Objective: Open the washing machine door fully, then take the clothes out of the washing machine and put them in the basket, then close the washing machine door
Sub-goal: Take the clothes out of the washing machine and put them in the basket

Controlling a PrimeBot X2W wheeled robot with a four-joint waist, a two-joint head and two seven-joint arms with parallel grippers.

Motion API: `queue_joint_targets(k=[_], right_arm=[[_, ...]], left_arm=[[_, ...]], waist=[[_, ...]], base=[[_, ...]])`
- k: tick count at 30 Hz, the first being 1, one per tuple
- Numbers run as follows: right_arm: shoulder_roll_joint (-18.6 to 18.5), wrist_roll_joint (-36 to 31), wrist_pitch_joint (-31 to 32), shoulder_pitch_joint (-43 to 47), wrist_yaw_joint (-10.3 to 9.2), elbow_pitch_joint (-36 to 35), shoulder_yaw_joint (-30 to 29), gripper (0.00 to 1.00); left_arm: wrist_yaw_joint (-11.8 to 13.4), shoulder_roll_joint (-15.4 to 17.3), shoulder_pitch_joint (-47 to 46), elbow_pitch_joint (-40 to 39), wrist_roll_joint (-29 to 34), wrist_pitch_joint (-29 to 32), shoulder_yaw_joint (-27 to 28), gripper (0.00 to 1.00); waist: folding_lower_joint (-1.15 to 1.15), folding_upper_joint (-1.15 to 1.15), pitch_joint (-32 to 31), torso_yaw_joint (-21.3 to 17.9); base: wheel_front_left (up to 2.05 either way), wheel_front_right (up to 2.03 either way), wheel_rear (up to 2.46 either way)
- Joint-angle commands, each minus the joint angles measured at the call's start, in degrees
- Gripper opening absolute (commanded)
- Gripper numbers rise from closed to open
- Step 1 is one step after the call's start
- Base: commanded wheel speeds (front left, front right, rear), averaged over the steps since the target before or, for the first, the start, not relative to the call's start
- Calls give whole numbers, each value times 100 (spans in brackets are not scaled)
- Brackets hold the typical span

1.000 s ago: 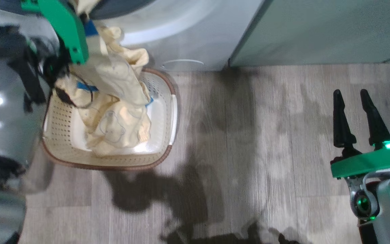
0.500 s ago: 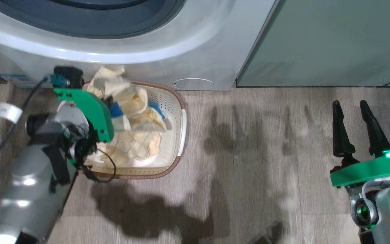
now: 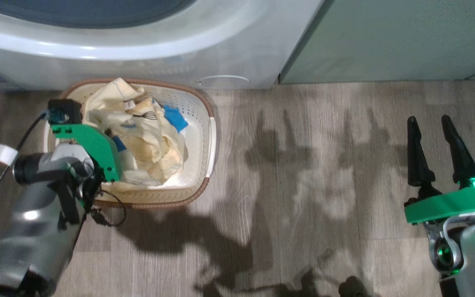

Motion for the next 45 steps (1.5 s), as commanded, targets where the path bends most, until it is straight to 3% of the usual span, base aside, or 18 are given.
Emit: queue_joint_targets(k=[1,8,14,15,16,18,19,20,36,45], right_arm=[[-6,-61,-55,-121,1,-181,73,100],[-6,-64,-55,-290,1,-224,121,100],[-6,-114,-55,-362,1,-275,107,100],[-6,-122,-55,-363,1,-281,97,100],[-6,-127,-55,-364,1,-285,90,100],[-6,-145,-55,-357,1,-283,74,100],[-6,-153,-55,-352,1,-277,67,100],[-6,-155,-55,-344,1,-277,68,100],[-6,-102,-55,49,1,-56,114,100],[-6,-107,-55,427,1,49,107,100]], left_arm=[[-51,137,-329,162,78,-159,123,0],[-209,8,-850,1409,164,-628,23,0],[-364,-37,-1098,1972,196,-908,-55,0],[-379,-38,-1119,2015,191,-956,-57,13],[-386,-41,-1135,2053,176,-1003,-48,32],[-403,-65,-1150,2114,151,-1052,-43,54],[-409,-82,-1147,2137,122,-1092,-24,89],[-418,-95,-1138,2155,112,-1147,-23,100],[-693,-236,-1042,2054,30,-2132,-13,100],[-631,-177,-306,700,160,-2168,480,100]], waist=[[0,0,147,-46],[0,0,490,-161],[0,0,650,-213],[0,0,658,-213],[0,0,661,-214],[0,0,642,-199],[0,0,619,-186],[0,0,591,-174],[0,0,-580,145],[0,0,-1381,234]], base=[[0,0,0],[0,0,0],[0,0,0],[0,0,0],[0,0,0],[0,0,0],[0,0,0],[0,0,0],[0,0,0],[0,0,0]])
